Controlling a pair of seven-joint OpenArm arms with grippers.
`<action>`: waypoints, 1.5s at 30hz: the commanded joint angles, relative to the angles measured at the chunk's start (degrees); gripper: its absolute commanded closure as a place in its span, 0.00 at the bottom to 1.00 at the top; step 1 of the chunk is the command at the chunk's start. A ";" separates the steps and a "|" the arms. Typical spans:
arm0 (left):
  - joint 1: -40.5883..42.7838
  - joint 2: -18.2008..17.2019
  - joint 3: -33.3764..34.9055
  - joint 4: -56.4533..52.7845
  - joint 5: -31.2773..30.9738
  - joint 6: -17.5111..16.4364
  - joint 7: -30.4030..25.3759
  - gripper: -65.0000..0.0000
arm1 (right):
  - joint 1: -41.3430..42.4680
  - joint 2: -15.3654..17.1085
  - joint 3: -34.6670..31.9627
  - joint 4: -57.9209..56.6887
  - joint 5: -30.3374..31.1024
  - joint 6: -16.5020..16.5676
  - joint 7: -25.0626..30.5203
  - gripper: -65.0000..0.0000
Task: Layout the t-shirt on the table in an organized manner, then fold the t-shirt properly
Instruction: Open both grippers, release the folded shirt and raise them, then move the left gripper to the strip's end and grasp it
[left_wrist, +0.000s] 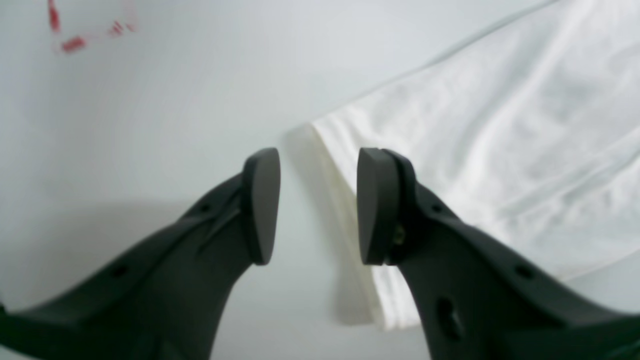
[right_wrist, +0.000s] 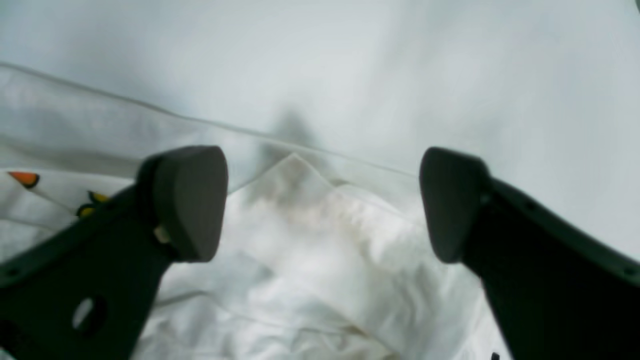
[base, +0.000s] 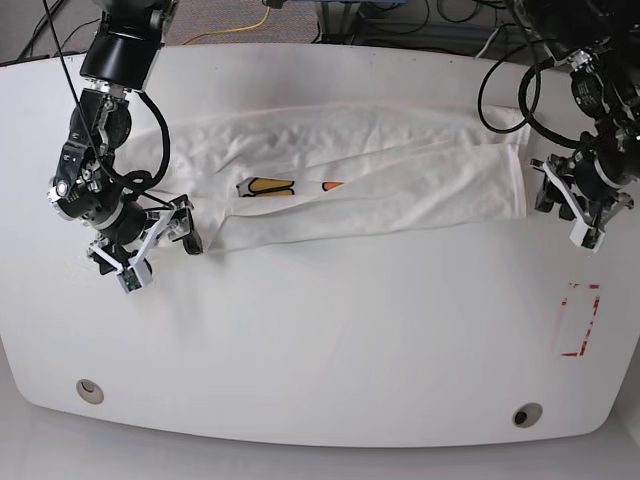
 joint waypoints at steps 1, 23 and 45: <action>-0.60 -0.26 -4.33 1.03 0.18 -0.01 -0.04 0.63 | -0.52 0.64 0.23 2.10 1.38 0.08 0.78 0.33; 1.16 -0.26 -18.57 -11.37 -0.43 -0.01 5.89 0.63 | -4.39 1.00 0.14 -18.12 1.21 0.08 12.47 0.90; 0.63 -1.23 -9.87 -18.31 -16.70 -0.01 5.89 0.36 | -4.30 1.08 0.14 -20.23 1.12 0.08 12.65 0.90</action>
